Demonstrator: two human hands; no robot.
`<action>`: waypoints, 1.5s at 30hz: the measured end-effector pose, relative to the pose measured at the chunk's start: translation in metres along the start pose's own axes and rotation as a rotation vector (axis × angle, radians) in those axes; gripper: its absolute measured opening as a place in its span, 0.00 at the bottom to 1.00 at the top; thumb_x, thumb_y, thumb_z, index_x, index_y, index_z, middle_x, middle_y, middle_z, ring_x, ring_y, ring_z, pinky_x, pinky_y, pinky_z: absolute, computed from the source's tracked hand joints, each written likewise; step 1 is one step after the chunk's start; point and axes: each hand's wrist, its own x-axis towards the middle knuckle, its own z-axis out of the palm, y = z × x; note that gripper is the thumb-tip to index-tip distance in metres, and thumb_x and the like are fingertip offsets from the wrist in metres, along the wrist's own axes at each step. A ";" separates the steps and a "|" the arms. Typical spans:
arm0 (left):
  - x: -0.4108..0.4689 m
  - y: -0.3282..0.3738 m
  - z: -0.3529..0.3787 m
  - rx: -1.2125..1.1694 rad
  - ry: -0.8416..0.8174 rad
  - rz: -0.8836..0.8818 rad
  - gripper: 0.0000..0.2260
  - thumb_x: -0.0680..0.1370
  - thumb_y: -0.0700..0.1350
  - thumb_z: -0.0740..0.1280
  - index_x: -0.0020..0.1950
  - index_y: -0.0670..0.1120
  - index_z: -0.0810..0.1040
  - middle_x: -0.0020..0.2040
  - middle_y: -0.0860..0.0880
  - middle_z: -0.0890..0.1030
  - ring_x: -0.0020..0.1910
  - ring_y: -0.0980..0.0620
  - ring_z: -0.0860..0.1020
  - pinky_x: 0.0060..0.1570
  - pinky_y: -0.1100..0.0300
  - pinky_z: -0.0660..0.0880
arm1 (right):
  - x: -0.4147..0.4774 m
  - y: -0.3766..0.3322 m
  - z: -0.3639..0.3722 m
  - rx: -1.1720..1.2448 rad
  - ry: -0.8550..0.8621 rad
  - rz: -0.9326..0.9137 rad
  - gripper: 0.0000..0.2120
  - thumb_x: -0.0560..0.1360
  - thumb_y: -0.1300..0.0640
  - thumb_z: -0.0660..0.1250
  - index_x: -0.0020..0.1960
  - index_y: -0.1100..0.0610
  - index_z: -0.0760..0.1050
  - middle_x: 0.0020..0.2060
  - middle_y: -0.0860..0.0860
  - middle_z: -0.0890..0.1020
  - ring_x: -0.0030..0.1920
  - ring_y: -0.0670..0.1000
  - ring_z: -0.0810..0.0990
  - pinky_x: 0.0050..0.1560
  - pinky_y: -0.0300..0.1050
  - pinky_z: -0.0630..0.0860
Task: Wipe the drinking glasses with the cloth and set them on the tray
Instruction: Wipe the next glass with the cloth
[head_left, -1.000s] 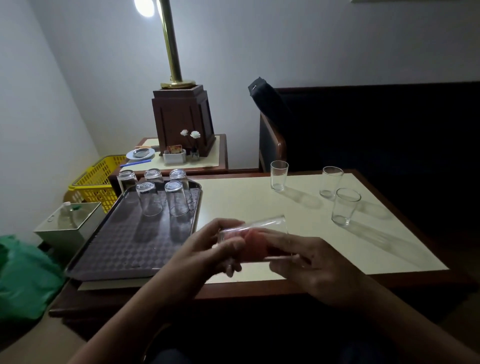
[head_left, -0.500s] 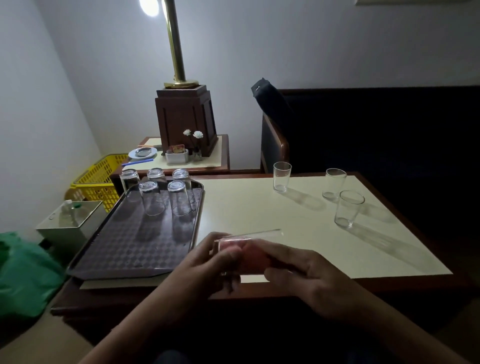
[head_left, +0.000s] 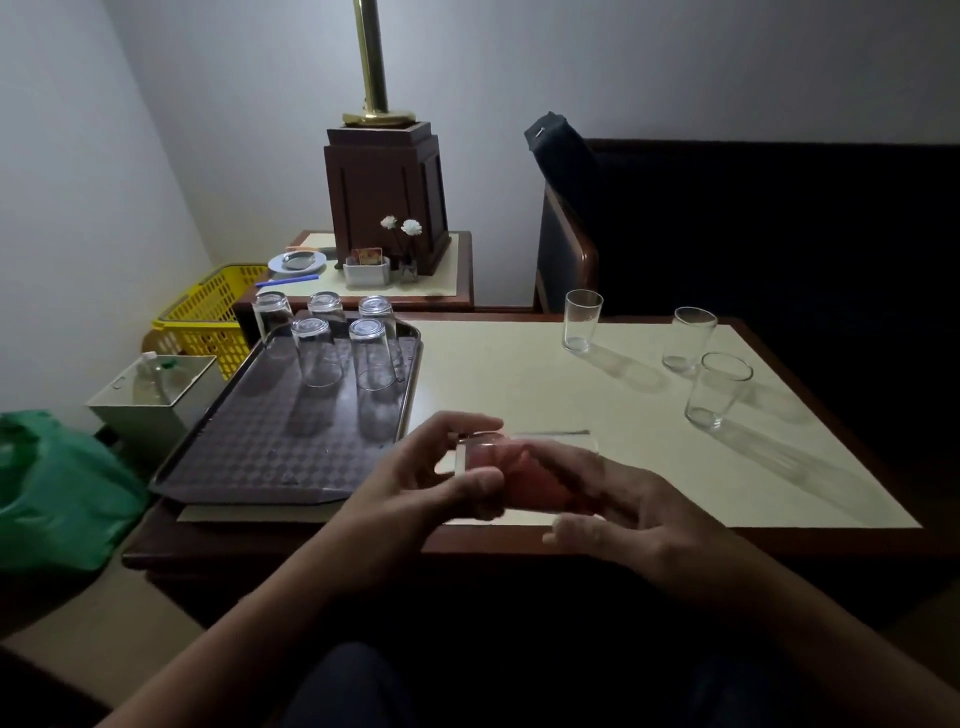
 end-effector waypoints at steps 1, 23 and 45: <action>-0.001 0.002 -0.001 0.122 -0.004 0.094 0.17 0.75 0.37 0.74 0.63 0.42 0.79 0.59 0.38 0.81 0.49 0.41 0.83 0.52 0.53 0.82 | 0.000 -0.003 0.000 0.109 -0.044 0.033 0.23 0.81 0.58 0.69 0.74 0.43 0.76 0.70 0.43 0.81 0.71 0.49 0.79 0.69 0.51 0.78; 0.000 -0.008 0.010 0.087 0.017 -0.056 0.25 0.74 0.43 0.76 0.70 0.52 0.76 0.66 0.42 0.80 0.54 0.43 0.85 0.51 0.52 0.84 | 0.005 0.006 -0.001 0.347 0.211 0.036 0.18 0.83 0.67 0.62 0.65 0.54 0.84 0.67 0.49 0.84 0.70 0.53 0.81 0.64 0.54 0.80; 0.000 0.004 0.013 -0.229 -0.075 -0.283 0.24 0.83 0.54 0.66 0.71 0.38 0.73 0.55 0.36 0.81 0.36 0.45 0.81 0.36 0.59 0.81 | -0.005 0.001 -0.008 -0.302 0.192 -0.196 0.19 0.80 0.54 0.70 0.70 0.46 0.81 0.72 0.36 0.78 0.75 0.38 0.73 0.73 0.35 0.71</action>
